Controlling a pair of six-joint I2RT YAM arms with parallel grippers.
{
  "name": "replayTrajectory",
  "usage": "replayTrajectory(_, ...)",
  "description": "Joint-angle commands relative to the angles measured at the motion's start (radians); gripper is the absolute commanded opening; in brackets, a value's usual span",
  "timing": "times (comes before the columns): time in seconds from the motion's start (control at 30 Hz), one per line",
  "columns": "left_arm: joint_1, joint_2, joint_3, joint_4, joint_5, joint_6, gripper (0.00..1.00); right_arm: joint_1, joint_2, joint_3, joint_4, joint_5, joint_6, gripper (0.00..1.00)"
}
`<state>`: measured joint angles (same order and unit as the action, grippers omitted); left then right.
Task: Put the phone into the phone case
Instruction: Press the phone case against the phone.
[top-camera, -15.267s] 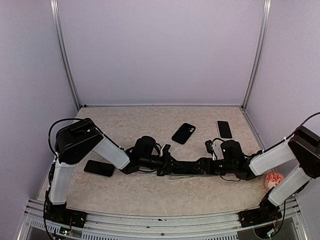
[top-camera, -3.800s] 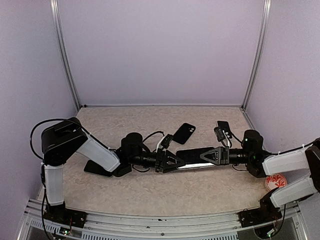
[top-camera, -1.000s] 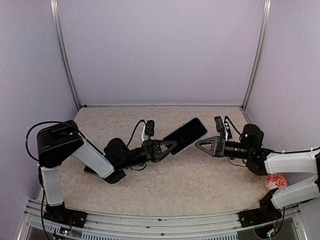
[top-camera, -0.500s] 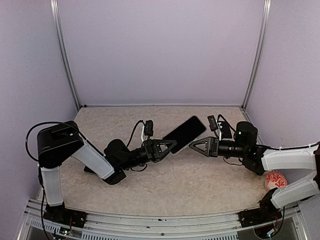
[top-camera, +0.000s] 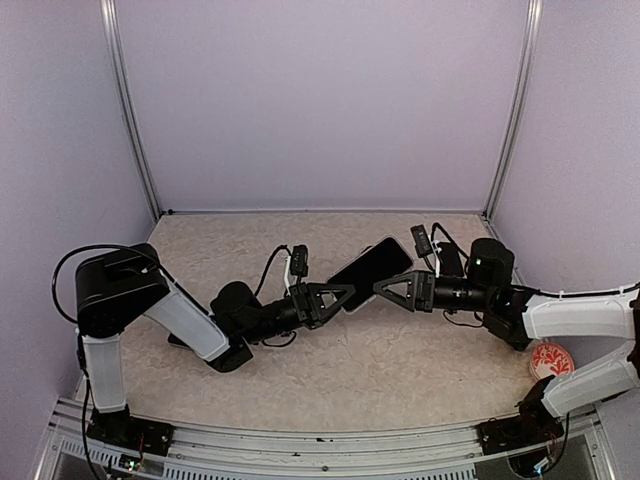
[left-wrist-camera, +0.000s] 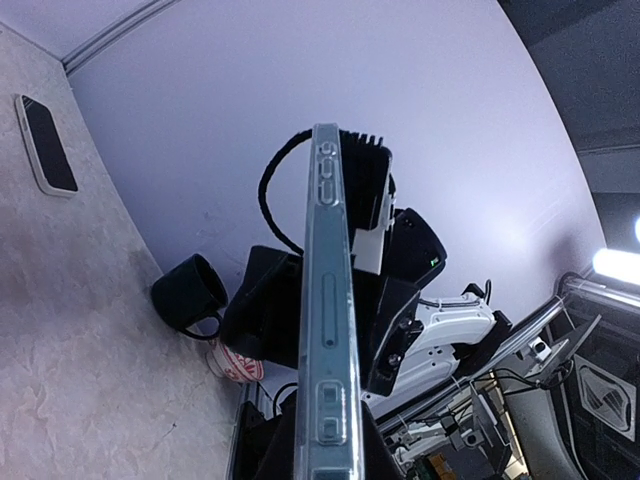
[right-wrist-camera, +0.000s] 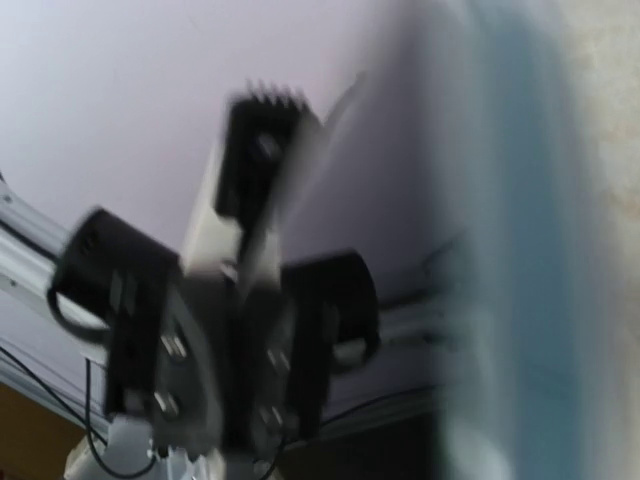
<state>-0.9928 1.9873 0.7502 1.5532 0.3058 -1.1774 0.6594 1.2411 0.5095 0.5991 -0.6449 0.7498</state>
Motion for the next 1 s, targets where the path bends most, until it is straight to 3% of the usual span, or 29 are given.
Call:
replayTrajectory(0.0, -0.018, -0.008, 0.008, 0.026, 0.007, 0.038, 0.0, 0.009, 0.016, 0.052, 0.061, 0.008, 0.013, 0.56)
replayTrajectory(0.17, -0.022, -0.013, 0.006, 0.01, -0.003, 0.046, 0.0, 0.009, 0.024, 0.065, 0.082, 0.003, 0.024, 0.51)
replayTrajectory(0.43, -0.024, -0.003, 0.022, 0.001, 0.008, 0.044, 0.0, 0.016, 0.067, 0.089, 0.097, -0.027, 0.04, 0.14)
replayTrajectory(0.63, -0.025, -0.011, 0.011, 0.0, 0.024, 0.055, 0.14, 0.015, 0.062, 0.099, 0.081, -0.031, 0.034, 0.0)
replayTrajectory(0.97, 0.003, -0.042, -0.05, -0.01, 0.135, 0.094, 0.47, 0.013, 0.007, 0.115, -0.003, -0.074, -0.011, 0.0)
